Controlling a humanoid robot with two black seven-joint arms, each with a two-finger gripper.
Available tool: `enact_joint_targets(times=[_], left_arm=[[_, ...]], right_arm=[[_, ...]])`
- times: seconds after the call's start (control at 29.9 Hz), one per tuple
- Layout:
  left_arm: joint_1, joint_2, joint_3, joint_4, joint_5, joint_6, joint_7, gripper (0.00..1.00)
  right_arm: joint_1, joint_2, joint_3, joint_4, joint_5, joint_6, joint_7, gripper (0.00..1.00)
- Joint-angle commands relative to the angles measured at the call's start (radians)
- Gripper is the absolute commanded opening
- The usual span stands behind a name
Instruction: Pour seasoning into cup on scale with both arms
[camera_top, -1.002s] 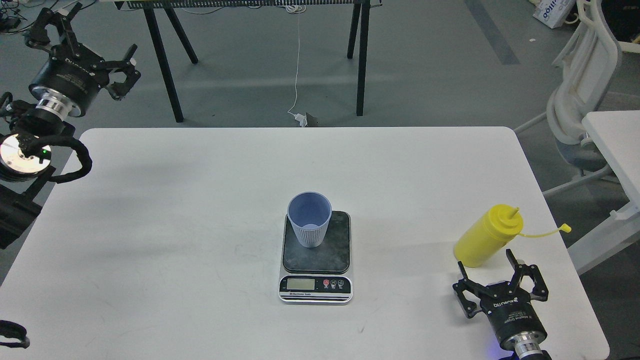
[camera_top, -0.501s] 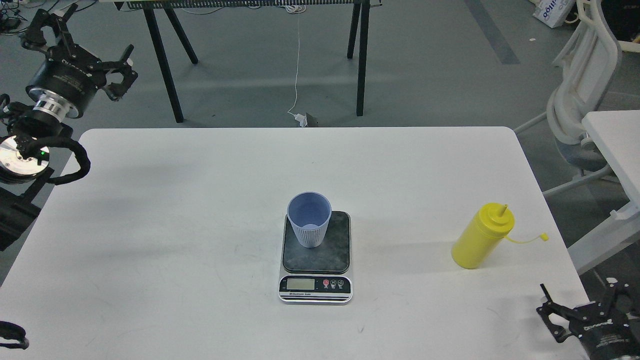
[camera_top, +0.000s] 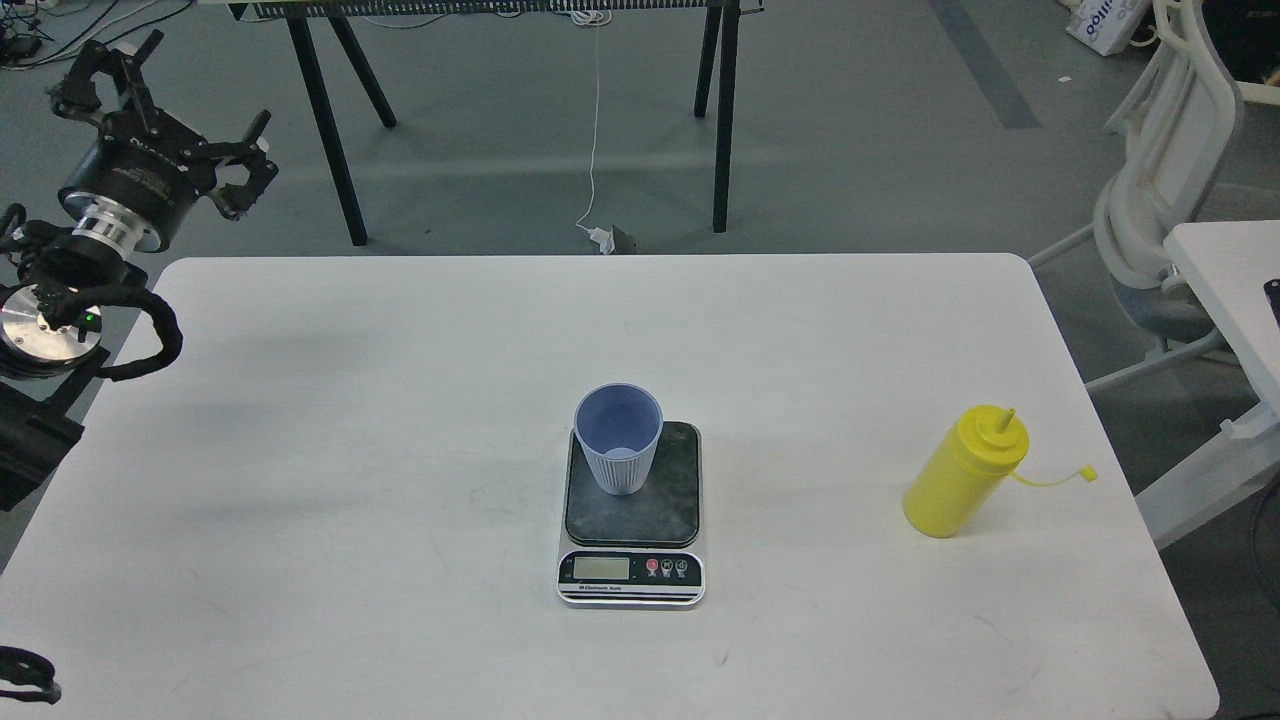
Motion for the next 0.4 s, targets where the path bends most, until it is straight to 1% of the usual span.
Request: enact_joint_targets(times=[0.0,0.1,0.17,0.3,0.37], left_arm=[[0.0,-0.005,-0.005,0.0,-0.005,0.0,-0.001,1.0],[-0.002,-0.007,-0.01,0.0,-0.006,0.0,-0.004,1.0],[-0.002,-0.007,-0.018,0.0,-0.008,0.0,-0.006,1.0],[0.0,-0.008,-0.039,0.0,-0.008,0.0,-0.004,1.0],[0.0,-0.01,-0.039,0.0,-0.006,0.0,-0.009,1.0]], right_arm=[[0.191,0.069,-0.076,-0.168,-0.003,0.0,0.003,0.99],[0.288,0.136,-0.09,-0.268,-0.004,0.0,0.0,0.99],[0.32,0.165,-0.11,-0.3,-0.004,0.0,-0.002,0.99],[0.348,0.176,-0.144,-0.302,-0.003,0.0,-0.003,0.99],[0.353,0.176,-0.145,-0.302,-0.003,0.0,-0.014,0.99]])
